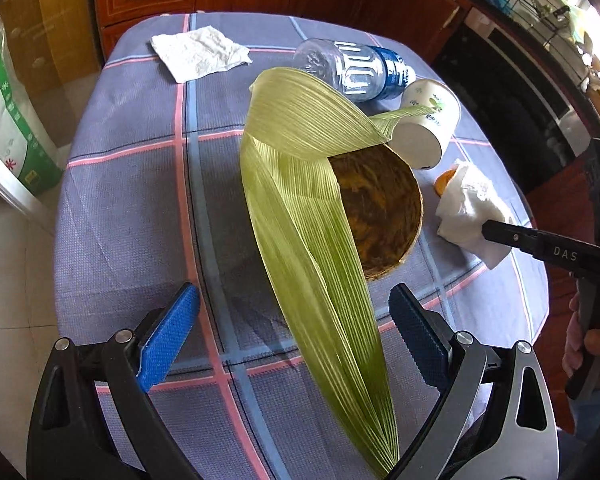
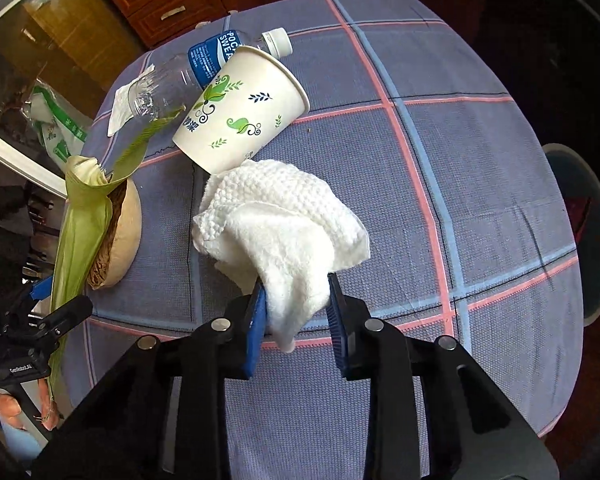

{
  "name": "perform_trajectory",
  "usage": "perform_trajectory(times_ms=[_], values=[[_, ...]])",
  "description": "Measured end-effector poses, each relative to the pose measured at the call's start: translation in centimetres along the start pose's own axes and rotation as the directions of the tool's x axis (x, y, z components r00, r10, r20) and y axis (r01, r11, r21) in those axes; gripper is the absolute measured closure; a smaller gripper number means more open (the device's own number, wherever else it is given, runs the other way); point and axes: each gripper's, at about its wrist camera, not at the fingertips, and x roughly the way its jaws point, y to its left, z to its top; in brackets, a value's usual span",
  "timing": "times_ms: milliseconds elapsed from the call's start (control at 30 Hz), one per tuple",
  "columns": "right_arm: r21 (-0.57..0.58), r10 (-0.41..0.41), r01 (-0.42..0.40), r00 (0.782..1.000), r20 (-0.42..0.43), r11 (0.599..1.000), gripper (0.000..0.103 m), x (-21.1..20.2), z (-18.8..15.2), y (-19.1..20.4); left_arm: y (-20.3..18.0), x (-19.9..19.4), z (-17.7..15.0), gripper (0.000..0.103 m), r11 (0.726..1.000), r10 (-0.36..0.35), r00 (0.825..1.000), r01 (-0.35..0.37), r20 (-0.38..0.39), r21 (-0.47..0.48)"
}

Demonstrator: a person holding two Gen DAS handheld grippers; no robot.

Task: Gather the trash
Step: 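Grasp the green corn husk with the left tool while the right tool grasps the white tissue, then lift the husk and tissue and carry them over the teal bin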

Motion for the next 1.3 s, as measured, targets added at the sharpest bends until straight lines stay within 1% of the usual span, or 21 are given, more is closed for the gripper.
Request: perform_trajectory(times_ms=[67, 167, 200, 300, 333, 367, 400, 433, 467, 500, 533, 567, 700, 767, 800, 933, 1067, 1133, 1300], values=[[0.012, 0.012, -0.012, 1.0, 0.014, 1.0, 0.08, -0.7, 0.1, -0.2, 0.2, 0.1, -0.1, 0.008, 1.0, -0.006, 1.0, 0.006, 0.013, -0.009], [0.043, 0.054, -0.055, 0.998, 0.018, 0.998, 0.08, -1.7, 0.4, -0.6, 0.2, -0.3, -0.2, 0.009, 1.0, -0.006, 0.999, 0.006, 0.042, -0.01], [0.053, 0.065, -0.066, 0.998, 0.02, 0.996, 0.078, -1.9, 0.4, -0.8, 0.1, -0.5, -0.3, 0.011, 1.0, -0.01, 0.999, 0.01, 0.046, -0.006], [0.062, 0.065, -0.067, 0.997, 0.029, 0.996, 0.078, -2.5, 0.4, -1.3, -0.2, -0.7, -0.5, 0.022, 1.0, -0.014, 0.999, 0.013, 0.042, 0.009], [0.065, 0.067, -0.069, 0.997, 0.029, 0.996, 0.078, -2.6, 0.3, -1.4, -0.3, -0.7, -0.6, 0.029, 1.0, -0.012, 0.999, 0.011, 0.04, 0.014], [0.072, 0.073, -0.074, 0.997, 0.025, 0.995, 0.075, -2.6, 0.1, -1.6, -0.4, -0.8, -0.7, 0.039, 1.0, -0.01, 0.999, 0.009, 0.037, 0.018], [0.08, 0.08, -0.081, 0.997, 0.022, 0.993, 0.072, -2.5, -0.1, -1.8, -0.5, -0.8, -0.9, 0.046, 1.0, -0.009, 0.999, 0.009, 0.035, 0.019], [0.079, 0.075, -0.076, 0.997, 0.023, 0.994, 0.072, -2.6, -0.3, -1.9, -0.6, -0.8, -1.0, 0.062, 1.0, -0.01, 0.999, 0.01, 0.032, 0.019], [0.067, 0.062, -0.063, 0.998, 0.025, 0.996, 0.073, -2.6, -0.6, -2.0, -0.6, -0.9, -1.2, 0.072, 1.0, -0.006, 1.0, 0.005, 0.028, 0.02], [0.059, 0.052, -0.053, 0.998, 0.031, 0.997, 0.076, -2.7, -0.9, -1.9, -0.7, -0.9, -1.3, 0.073, 1.0, 0.0, 1.0, 0.0, 0.029, 0.022], [0.054, 0.045, -0.047, 0.998, 0.032, 0.997, 0.086, -2.7, -1.2, -2.0, -0.8, -1.0, -1.4, 0.079, 1.0, 0.004, 1.0, -0.005, 0.03, 0.026], [0.053, 0.044, -0.046, 0.999, 0.033, 0.998, 0.088, -2.7, -1.5, -2.2, -0.8, -1.1, -1.5, 0.083, 1.0, 0.008, 1.0, -0.009, 0.028, 0.028], [0.065, 0.057, -0.061, 0.997, 0.048, 0.996, 0.088, -3.4, -2.3, -2.8, -1.0, -2.0, -2.2, 0.088, 0.999, 0.012, 0.999, -0.013, 0.038, 0.031], [0.064, 0.064, -0.068, 0.996, 0.065, 0.996, 0.091, -4.2, -2.6, -2.9, -1.0, -2.7, -2.6, 0.094, 0.999, 0.015, 0.998, -0.017, 0.053, 0.032], [0.062, 0.067, -0.072, 0.995, 0.076, 0.995, 0.091, -4.7, -2.8, -3.0, -1.0, -3.1, -2.8, 0.095, 0.999, 0.019, 0.998, -0.021, 0.064, 0.033], [0.059, 0.087, -0.095, 0.988, 0.127, 0.994, 0.091, -6.6, -3.3, -3.1, -1.2, -5.2, -3.2, 0.096, 0.999, 0.034, 0.992, -0.038, 0.118, 0.034], [0.045, 0.114, -0.123, 0.979, 0.167, 0.991, 0.091, -8.2, -3.9, -3.0, -1.9, -7.5, -3.4, 0.097, 0.998, 0.037, 0.983, -0.045, 0.179, 0.036], [0.041, 0.127, -0.137, 0.975, 0.185, 0.99, 0.091, -9.0, -4.2, -3.2, -2.8, -8.5, -3.4, 0.097, 0.997, 0.043, 0.978, -0.055, 0.204, 0.053], [0.058, 0.151, -0.168, 0.961, 0.233, 0.984, 0.091, -10.9, -4.4, -4.4, -6.3, -9.9, -3.0, 0.096, 0.99, 0.012, 0.972, -0.045, 0.235, 0.136]])
